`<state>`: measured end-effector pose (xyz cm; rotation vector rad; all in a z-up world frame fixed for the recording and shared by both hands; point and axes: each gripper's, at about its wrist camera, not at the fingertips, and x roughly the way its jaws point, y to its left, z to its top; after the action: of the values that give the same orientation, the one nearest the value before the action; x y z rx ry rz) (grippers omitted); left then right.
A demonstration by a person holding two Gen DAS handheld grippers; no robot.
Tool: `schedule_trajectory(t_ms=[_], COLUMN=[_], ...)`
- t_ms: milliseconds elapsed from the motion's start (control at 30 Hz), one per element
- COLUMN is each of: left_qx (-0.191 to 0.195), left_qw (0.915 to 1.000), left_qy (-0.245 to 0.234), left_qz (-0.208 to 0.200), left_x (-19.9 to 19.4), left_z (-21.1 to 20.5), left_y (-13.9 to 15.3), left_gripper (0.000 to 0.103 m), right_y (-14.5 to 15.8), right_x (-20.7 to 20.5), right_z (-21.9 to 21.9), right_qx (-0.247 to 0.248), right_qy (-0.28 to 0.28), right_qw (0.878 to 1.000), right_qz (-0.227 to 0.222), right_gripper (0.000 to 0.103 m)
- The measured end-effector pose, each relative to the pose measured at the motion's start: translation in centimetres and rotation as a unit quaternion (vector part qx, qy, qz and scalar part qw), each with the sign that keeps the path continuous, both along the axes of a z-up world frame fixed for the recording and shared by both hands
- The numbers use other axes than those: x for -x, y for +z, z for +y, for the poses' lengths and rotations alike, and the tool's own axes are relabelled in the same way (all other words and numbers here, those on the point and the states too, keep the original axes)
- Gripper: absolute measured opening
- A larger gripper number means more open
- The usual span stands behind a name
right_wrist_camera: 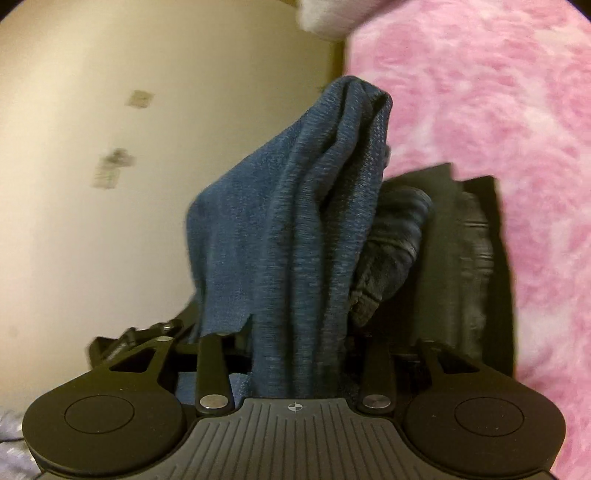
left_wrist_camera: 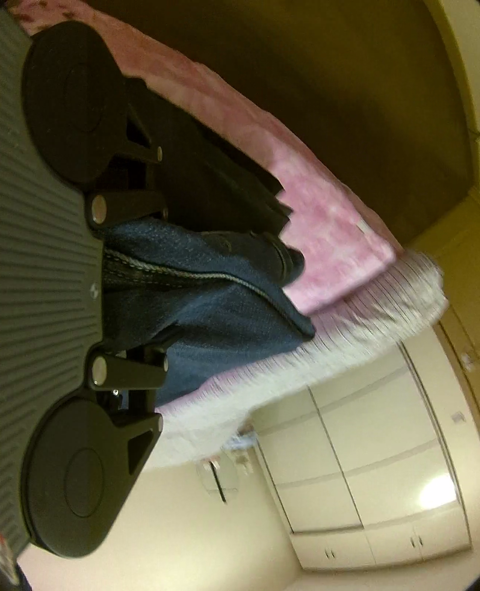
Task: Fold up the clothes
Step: 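Lift the jeans bundle with both grippers and carry it toward the dark clothes stack, then lower the jeans onto the dark clothes stack with both grippers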
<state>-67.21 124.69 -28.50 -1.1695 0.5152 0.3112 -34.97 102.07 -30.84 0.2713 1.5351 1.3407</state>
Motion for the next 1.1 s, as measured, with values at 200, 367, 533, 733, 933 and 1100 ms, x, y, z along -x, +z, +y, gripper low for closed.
schedule_trajectory(t_ms=[200, 367, 533, 733, 933, 1100], left_qx=[0.001, -0.04, -0.157, -0.249, -0.249, -0.243], left_qw=[0.9999, 0.9974, 0.9797, 0.956, 0.9505, 0.9513], left_qy=[-0.013, 0.032, 0.039, -0.102, -0.096, -0.055], left_qz=[0.007, 0.051, 0.119, 0.117, 0.16, 0.181], left_x=[0.1, 2.3, 2.5, -4.0, -3.6, 0.3], left_z=[1.2, 1.3, -1.7, -8.0, -6.7, -5.9], left_y=[-0.8, 2.4, 8.4, 9.5, 4.9, 7.2], left_gripper=[0.04, 0.036, 0.033, 0.022, 0.003, 0.003], right_y=[-0.8, 3.8, 9.5, 12.2, 6.6, 6.5], right_x=[0.3, 0.1, 0.7, 6.7, 6.5, 5.7], right_z=[-0.7, -3.1, -7.1, -5.4, -4.6, -4.4], right_qx=[0.018, 0.041, 0.031, -0.049, -0.008, -0.005], right_qy=[-0.01, 0.003, -0.043, 0.033, 0.092, 0.097], right_qw=[0.999, 0.993, 0.969, 0.92, 0.915, 0.92], right_qz=[-0.027, -0.107, -0.242, -0.386, -0.392, -0.381], right_gripper=[0.054, 0.056, 0.055, 0.051, 0.0, 0.0])
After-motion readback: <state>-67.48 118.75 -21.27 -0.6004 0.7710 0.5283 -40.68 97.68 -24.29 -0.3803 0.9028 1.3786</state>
